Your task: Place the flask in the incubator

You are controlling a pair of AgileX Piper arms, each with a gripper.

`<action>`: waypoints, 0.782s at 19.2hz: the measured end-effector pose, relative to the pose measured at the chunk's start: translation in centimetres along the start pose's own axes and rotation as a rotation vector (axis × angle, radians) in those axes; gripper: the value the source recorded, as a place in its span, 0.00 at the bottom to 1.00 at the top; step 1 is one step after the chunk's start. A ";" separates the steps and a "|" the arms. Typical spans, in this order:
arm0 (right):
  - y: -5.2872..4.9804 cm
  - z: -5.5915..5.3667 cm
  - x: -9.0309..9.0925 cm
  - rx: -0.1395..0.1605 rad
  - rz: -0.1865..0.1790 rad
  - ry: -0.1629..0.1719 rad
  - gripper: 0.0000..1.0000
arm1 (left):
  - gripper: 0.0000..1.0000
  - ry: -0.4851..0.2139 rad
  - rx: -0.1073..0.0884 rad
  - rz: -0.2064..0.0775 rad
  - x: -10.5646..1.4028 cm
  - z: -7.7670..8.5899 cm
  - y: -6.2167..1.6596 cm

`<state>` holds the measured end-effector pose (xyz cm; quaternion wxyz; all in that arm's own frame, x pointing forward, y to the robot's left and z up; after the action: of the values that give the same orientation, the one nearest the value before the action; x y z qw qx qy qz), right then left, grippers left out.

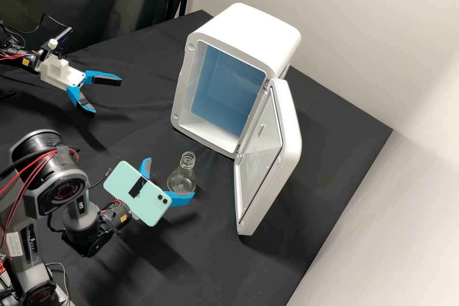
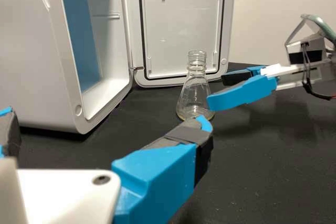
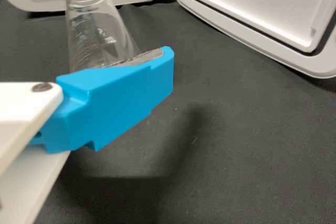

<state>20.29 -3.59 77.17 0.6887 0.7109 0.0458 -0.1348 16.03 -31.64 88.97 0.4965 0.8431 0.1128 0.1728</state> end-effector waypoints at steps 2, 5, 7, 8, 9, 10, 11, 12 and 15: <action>0.6 0.2 0.4 0.032 0.023 -0.003 1.00 | 1.00 0.000 0.000 0.000 0.0 0.0 0.00; 1.0 0.2 0.6 0.051 0.040 0.001 1.00 | 1.00 0.000 0.000 0.000 0.0 0.0 0.00; 1.2 0.1 0.8 0.050 0.047 0.007 1.00 | 1.00 0.000 0.000 0.000 0.0 0.0 0.00; 1.2 0.1 0.9 0.055 0.047 0.007 1.00 | 1.00 0.000 0.000 0.000 0.0 0.0 0.00; 1.2 0.2 1.0 0.055 0.047 0.007 1.00 | 1.00 0.000 0.000 0.000 0.0 0.0 0.00; 1.2 0.2 1.1 0.057 0.044 0.004 1.00 | 1.00 0.000 0.000 0.000 0.0 0.0 0.00; 1.2 0.2 1.2 0.056 0.042 0.005 1.00 | 1.00 0.000 0.000 0.000 0.0 0.0 0.00; 1.2 0.1 1.6 0.057 0.042 0.008 1.00 | 1.00 0.000 0.000 0.000 0.0 0.0 0.00; 0.8 -0.1 2.6 0.055 0.025 0.018 1.00 | 1.00 0.000 0.000 0.000 0.0 0.0 0.00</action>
<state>23.03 -3.86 77.26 0.6700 0.7313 0.0397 -0.1210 16.03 -31.64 88.97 0.4965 0.8431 0.1128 0.1728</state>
